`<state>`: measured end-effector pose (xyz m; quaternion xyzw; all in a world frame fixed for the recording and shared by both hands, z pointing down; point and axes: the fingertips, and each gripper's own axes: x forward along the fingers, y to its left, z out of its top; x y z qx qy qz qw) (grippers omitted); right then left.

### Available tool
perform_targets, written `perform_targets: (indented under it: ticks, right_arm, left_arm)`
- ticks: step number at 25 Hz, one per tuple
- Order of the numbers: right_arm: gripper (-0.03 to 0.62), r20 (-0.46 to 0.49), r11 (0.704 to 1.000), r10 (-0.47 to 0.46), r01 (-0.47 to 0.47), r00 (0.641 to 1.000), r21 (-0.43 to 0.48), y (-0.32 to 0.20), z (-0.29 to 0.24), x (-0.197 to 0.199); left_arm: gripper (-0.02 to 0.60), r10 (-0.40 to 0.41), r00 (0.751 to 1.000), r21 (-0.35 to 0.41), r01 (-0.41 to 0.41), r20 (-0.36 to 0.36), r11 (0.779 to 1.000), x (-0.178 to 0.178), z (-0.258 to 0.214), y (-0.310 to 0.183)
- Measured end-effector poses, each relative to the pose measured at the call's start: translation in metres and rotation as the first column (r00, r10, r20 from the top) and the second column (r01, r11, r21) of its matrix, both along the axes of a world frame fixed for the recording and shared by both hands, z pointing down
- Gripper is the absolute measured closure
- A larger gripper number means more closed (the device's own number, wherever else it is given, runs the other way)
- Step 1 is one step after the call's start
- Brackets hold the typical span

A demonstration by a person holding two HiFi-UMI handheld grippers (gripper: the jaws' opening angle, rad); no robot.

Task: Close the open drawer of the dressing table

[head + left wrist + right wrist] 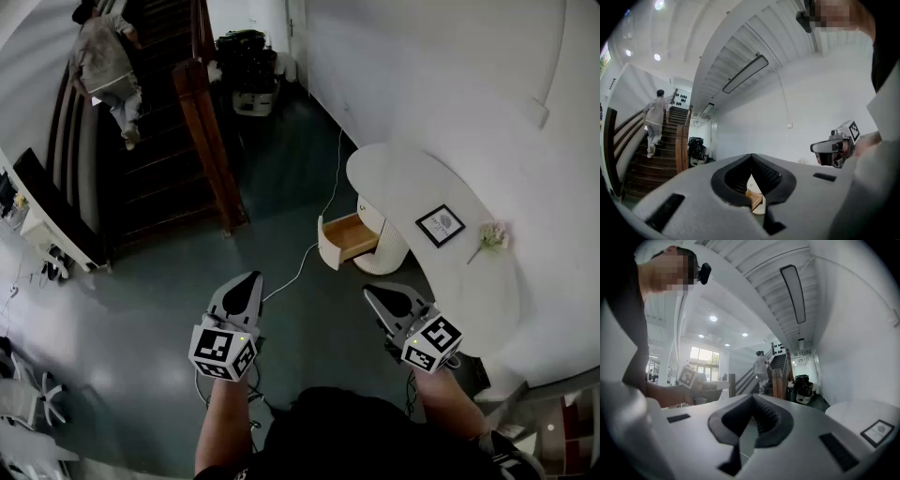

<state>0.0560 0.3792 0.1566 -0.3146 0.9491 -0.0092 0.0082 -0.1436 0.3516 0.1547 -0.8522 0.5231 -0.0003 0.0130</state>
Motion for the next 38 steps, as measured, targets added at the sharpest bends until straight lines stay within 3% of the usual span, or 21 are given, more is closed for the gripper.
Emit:
perform_targets:
  ticks: [5, 13, 24, 30, 38]
  right_arm:
    - [0.591, 0.004, 1.000, -0.011, 0.011, 1.000, 0.009, 0.004, 0.002, 0.012]
    - [0.591, 0.001, 1.000, -0.005, 0.005, 1.000, -0.005, 0.003, 0.012, 0.048]
    - [0.589, 0.058, 0.991, 0.001, 0.007, 0.998, -0.131, 0.009, 0.051, 0.112]
    - [0.589, 0.061, 0.982, -0.008, 0.019, 0.998, -0.187, -0.019, 0.070, 0.105]
    - [0.589, 0.002, 0.975, -0.043, 0.042, 0.999, -0.218, -0.099, 0.081, 0.054]
  left_arm:
    - [0.574, -0.013, 1.000, -0.018, 0.013, 0.004, 1.000, 0.009, 0.006, 0.002]
    - [0.574, -0.002, 1.000, 0.021, 0.002, 0.002, 1.000, 0.048, 0.006, 0.005]
    - [0.572, -0.037, 0.999, 0.000, 0.037, -0.039, 0.999, 0.097, 0.024, 0.002]
    - [0.572, -0.025, 0.999, -0.034, 0.024, -0.027, 0.999, 0.095, 0.040, -0.024]
    - [0.572, -0.027, 0.996, -0.089, 0.020, -0.086, 0.996, 0.053, 0.078, -0.107]
